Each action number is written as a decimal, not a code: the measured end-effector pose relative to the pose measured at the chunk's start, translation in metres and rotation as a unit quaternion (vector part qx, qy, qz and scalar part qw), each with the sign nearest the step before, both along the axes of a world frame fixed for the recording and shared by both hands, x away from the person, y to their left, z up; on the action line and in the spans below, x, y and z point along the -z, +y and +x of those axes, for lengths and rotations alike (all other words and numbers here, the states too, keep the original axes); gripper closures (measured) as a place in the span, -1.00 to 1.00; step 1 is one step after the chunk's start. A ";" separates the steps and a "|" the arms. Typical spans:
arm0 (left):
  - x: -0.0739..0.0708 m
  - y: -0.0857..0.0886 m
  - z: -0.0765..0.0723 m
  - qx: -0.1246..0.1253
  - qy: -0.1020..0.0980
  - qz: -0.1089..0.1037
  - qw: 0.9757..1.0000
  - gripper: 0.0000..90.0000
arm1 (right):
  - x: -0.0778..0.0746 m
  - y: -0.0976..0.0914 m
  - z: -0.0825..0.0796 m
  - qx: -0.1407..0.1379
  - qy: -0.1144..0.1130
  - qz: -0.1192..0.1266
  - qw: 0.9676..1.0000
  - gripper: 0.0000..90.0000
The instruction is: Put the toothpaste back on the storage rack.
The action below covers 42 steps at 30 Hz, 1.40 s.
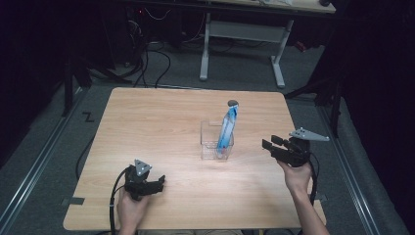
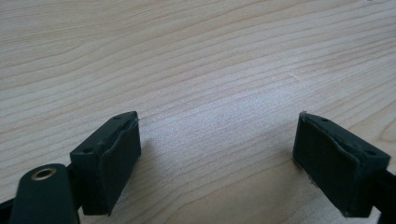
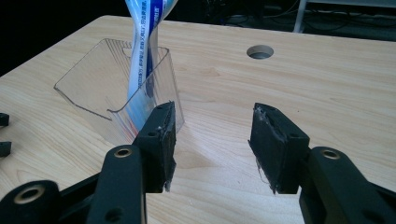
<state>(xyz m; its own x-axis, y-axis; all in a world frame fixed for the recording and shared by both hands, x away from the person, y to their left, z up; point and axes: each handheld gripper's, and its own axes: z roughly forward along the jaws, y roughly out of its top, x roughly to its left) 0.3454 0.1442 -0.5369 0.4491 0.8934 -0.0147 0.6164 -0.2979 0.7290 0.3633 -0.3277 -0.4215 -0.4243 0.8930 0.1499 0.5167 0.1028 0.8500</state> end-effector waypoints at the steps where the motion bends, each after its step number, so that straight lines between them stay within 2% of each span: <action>1: 0.000 0.000 0.000 0.000 0.000 0.000 1.000 -0.66 | 0.001 -0.001 -0.001 0.001 0.001 0.001 1.000 0.12; 28: 0.000 0.000 0.000 0.000 0.000 0.000 1.000 -0.66 | 0.021 -0.013 -0.012 0.022 0.014 0.012 1.000 0.13; 42: 0.000 0.000 0.000 0.000 0.000 0.000 1.000 -0.66 | 0.031 -0.013 -0.013 0.027 0.023 0.005 0.999 0.13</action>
<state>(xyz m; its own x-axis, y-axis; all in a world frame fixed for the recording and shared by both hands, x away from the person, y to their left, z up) 0.3454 0.1443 -0.5369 0.4494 0.8932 -0.0145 0.6161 -0.2982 0.7290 0.3502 -0.3404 -0.4528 -0.3676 0.9128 0.1782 0.5603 0.0645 0.8258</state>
